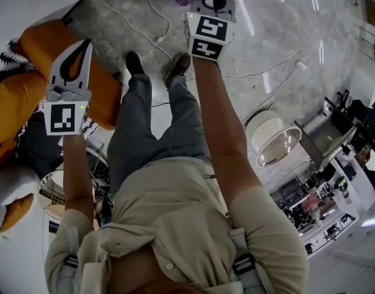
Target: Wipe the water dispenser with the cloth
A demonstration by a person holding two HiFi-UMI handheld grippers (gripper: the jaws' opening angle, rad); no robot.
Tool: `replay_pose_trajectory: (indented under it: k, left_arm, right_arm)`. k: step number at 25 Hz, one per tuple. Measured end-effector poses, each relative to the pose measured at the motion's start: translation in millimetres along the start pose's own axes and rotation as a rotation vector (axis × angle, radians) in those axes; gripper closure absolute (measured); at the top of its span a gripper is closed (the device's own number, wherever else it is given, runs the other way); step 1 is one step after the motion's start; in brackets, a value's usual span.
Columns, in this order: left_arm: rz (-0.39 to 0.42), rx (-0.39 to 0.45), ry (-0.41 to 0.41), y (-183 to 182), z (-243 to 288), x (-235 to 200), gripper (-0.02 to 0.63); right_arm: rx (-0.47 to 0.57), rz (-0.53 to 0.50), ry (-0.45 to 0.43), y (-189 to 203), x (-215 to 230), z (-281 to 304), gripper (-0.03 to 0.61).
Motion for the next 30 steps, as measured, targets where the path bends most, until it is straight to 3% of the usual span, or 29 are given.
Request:
replay_pose_trajectory:
  k: [7, 12, 18, 25, 30]
  left_arm:
    - [0.045, 0.014, 0.060, -14.9, 18.4, 29.0, 0.597]
    - [0.045, 0.011, 0.078, -18.8, 21.5, 38.3, 0.597]
    - [0.033, 0.027, 0.051, -14.1, 14.8, 34.7, 0.597]
    - [-0.022, -0.017, -0.012, 21.9, -8.7, 18.8, 0.597]
    - [-0.037, -0.025, -0.059, 45.0, -22.2, 3.3, 0.597]
  right_arm:
    - [-0.053, 0.143, 0.228, 48.1, 120.9, -44.0, 0.511]
    - [-0.059, 0.132, 0.246, 48.0, 132.4, -48.6, 0.512]
    - [-0.038, 0.100, 0.174, 34.5, 89.6, -32.9, 0.512]
    - [0.007, 0.055, -0.054, 6.4, -35.7, 20.0, 0.512]
    - [0.024, 0.073, -0.114, -0.8, -76.5, 46.8, 0.512]
Point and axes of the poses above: the fingertips, and each gripper's own axes: z forward along the fingers, x to its right, y out of its underside, the point moved 3 cm from there along -z, backward along the fingers, and after that the axes turned 7 degrees about -y, right-handed, at the moved point
